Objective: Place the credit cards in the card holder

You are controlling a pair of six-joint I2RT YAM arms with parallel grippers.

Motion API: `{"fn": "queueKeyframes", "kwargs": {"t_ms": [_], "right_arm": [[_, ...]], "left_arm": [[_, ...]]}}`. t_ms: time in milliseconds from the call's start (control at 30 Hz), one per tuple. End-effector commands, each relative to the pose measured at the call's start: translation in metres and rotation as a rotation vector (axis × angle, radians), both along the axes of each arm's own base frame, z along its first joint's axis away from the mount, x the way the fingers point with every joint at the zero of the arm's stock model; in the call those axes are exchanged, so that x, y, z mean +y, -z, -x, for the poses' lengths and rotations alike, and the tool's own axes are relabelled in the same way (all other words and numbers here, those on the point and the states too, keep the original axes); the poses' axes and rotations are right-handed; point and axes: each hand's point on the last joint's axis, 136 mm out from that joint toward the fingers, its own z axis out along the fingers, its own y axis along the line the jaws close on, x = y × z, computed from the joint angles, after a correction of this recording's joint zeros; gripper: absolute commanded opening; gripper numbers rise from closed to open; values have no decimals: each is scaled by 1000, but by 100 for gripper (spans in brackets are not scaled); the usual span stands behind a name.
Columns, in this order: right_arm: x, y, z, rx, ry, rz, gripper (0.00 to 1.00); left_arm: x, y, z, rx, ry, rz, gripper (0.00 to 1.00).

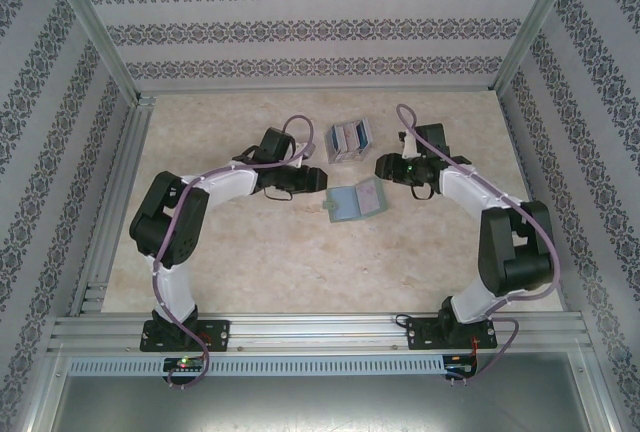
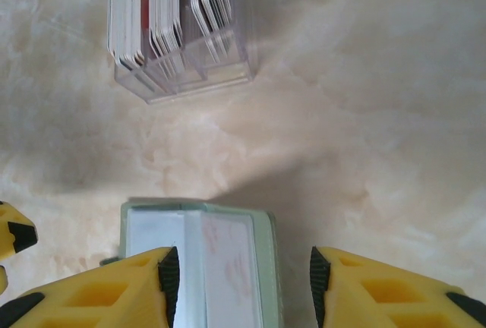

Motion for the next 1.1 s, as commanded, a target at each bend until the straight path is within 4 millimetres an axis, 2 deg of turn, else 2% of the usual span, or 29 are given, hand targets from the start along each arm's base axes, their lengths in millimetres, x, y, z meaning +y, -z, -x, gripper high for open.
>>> {"fn": "queueKeyframes", "kwargs": {"t_ms": [0,267,500,800,1067], "right_arm": [[2,-9,-16,-8,-27,-12,51],[12,-35,-56,-56,-41,-43,52],[14,-49,-94,-75,-39,-32,52],[7,-46,-131,-56,-5,-25,53],[7,-25,-151,1,26,-28,54]], "left_arm": [[9,-30,-29,-85,-73,29,50],[28,-41,-70,-71,-187,105,50],[45,-44,-97,-45,-268,135,49],[56,-34,-132,1,-365,126,49],[70,-24,-175,23,-499,67,49]]}}
